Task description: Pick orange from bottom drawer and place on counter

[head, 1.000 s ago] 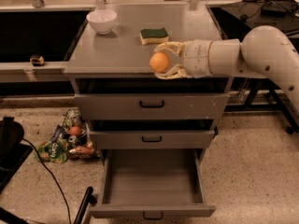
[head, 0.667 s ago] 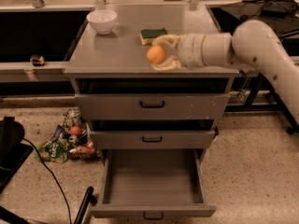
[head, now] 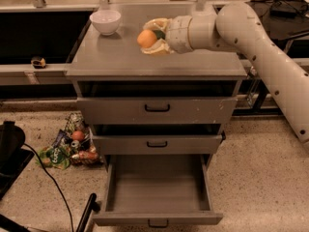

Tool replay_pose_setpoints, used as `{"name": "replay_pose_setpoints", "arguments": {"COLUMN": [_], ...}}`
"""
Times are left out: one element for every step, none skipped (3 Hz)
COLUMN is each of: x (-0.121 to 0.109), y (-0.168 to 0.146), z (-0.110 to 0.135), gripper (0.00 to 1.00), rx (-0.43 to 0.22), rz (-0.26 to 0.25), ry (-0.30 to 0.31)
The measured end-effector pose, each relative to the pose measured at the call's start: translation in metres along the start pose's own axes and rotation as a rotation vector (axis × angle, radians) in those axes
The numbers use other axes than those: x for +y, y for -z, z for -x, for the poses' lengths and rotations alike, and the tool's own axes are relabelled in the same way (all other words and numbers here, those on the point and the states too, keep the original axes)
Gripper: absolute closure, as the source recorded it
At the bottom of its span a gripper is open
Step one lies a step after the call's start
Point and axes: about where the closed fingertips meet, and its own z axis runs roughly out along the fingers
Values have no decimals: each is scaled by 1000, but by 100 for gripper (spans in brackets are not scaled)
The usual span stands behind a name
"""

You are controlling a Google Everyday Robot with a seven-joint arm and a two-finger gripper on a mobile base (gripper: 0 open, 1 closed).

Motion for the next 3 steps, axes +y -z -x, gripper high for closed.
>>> {"name": "replay_pose_setpoints", "arguments": {"x": [-2,-7,-5], "y": [-12,-36,-59], "z": [-6,-15,-26], "gripper": [100,100,100], "rx": [30,71,101], "rz": [-5,-14,17], "ry": [-70,-218,-379]}}
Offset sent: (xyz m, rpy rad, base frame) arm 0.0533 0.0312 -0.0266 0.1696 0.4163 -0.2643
